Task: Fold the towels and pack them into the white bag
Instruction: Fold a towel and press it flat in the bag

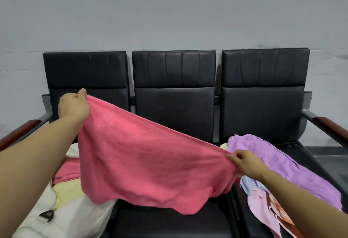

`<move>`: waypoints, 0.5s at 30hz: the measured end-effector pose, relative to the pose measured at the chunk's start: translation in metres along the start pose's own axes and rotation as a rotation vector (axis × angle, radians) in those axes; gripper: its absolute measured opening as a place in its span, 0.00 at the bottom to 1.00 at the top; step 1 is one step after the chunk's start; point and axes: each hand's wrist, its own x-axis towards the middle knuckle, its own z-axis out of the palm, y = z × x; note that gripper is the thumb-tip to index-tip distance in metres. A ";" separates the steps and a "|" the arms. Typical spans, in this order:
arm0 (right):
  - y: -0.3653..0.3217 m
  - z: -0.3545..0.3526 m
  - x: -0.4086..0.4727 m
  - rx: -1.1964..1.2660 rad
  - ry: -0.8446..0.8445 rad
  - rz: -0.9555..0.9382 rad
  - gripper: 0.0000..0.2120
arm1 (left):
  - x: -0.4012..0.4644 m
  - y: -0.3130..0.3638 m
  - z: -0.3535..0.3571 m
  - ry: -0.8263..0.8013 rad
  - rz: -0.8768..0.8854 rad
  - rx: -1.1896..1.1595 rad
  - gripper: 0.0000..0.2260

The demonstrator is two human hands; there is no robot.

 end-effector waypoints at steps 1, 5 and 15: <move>0.002 -0.003 -0.001 0.042 -0.018 0.020 0.23 | 0.000 -0.003 -0.001 0.003 -0.008 0.006 0.22; 0.011 -0.012 -0.001 -0.212 -0.019 0.056 0.26 | -0.006 -0.012 -0.001 -0.001 -0.003 0.058 0.19; -0.008 -0.018 0.013 -0.115 0.368 0.053 0.13 | -0.027 -0.042 0.003 -0.138 0.023 0.030 0.19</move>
